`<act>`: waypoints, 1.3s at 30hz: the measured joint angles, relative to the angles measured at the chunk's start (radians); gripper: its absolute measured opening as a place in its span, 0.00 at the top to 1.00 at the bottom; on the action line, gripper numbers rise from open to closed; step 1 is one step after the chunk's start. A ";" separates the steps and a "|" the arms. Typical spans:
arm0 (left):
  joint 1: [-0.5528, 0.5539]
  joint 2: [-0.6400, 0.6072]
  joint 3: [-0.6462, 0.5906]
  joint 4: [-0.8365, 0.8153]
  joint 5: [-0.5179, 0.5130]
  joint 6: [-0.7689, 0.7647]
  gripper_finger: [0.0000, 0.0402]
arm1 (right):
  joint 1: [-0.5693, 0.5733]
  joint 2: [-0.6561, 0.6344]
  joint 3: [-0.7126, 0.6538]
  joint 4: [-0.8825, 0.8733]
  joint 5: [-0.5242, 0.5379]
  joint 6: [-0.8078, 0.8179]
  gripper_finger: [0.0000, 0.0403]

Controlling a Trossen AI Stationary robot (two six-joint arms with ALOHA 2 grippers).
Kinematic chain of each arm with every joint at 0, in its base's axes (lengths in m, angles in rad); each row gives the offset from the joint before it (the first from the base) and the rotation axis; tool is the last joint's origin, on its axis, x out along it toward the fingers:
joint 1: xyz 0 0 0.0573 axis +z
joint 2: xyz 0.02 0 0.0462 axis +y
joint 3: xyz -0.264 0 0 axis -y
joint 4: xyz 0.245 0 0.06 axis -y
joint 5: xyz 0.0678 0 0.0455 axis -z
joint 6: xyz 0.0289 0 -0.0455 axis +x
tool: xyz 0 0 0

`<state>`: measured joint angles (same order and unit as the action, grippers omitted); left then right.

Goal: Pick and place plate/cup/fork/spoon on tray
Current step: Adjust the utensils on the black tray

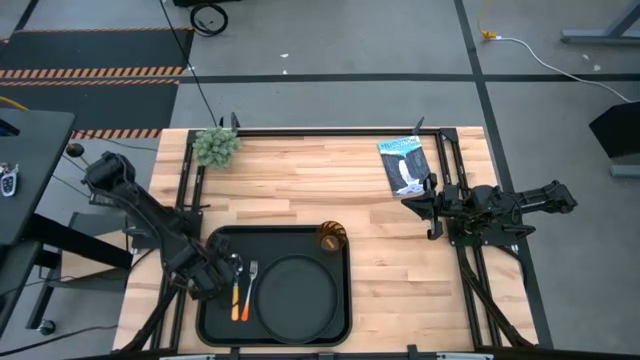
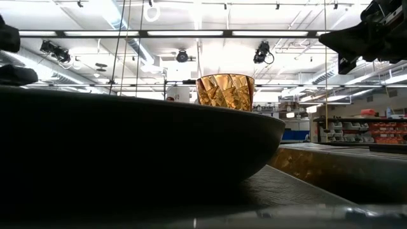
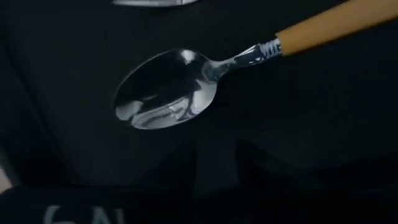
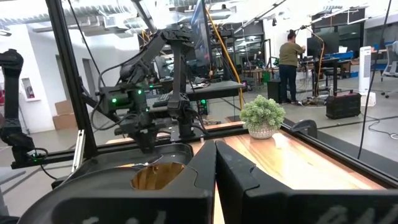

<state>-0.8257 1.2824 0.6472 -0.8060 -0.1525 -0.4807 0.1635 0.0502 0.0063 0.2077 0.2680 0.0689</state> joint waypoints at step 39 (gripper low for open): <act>-0.018 0.262 0.256 0.132 0.020 -0.163 0.67 | 0.000 0.000 0.000 0.000 0.000 0.000 0.96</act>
<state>-0.8440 1.5444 0.9035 -0.6743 -0.1329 -0.6434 0.1631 0.0502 0.0063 0.2074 0.2677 0.0689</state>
